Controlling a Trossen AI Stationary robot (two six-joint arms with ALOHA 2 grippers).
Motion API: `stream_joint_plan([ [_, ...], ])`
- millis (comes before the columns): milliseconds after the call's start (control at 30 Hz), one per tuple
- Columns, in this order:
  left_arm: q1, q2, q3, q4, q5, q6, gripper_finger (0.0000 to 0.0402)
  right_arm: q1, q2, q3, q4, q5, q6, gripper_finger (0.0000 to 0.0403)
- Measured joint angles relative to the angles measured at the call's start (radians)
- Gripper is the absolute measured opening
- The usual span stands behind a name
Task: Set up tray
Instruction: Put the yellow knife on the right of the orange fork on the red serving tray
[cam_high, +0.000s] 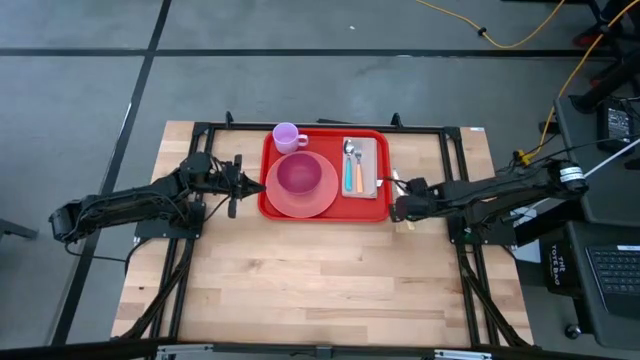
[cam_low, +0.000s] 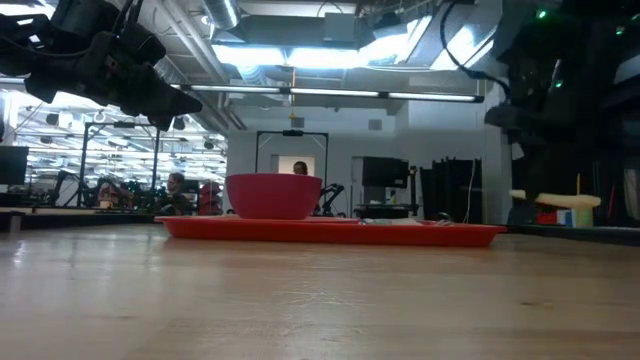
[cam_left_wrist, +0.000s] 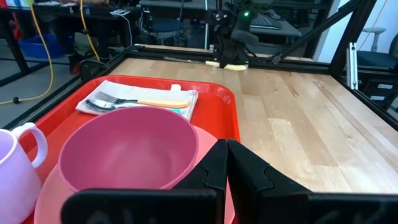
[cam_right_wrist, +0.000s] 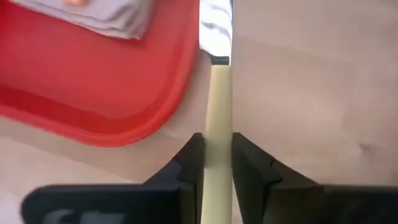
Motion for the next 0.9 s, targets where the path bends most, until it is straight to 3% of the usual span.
stream_joint_plan([
  [133,0.0,0.0,0.0,0.0,0.0,0.001,0.0004,0.049,-0.014,0.0,0.029,0.115,-0.085,0.0062],
  [233,0.0,0.0,0.0,0.002,0.0,0.0,0.0004,0.076,-0.014,-0.019,0.169,0.197,-0.2,0.0062],
  [467,0.0,0.0,0.0,0.002,0.0,-0.068,0.0004,0.084,-0.014,-0.154,0.694,0.201,-0.558,0.0062],
  [600,0.0,0.0,0.0,0.002,0.0,-0.085,0.0004,0.084,-0.014,-0.241,0.954,0.209,-0.674,0.0062],
  [733,0.0,0.0,0.0,0.002,0.0,-0.058,0.0004,0.084,-0.014,-0.313,1.145,0.256,-0.768,0.0062],
  [900,0.0,0.0,0.0,0.002,-0.001,-0.034,0.0004,0.084,-0.014,-0.355,1.241,0.333,-0.832,0.0062],
])
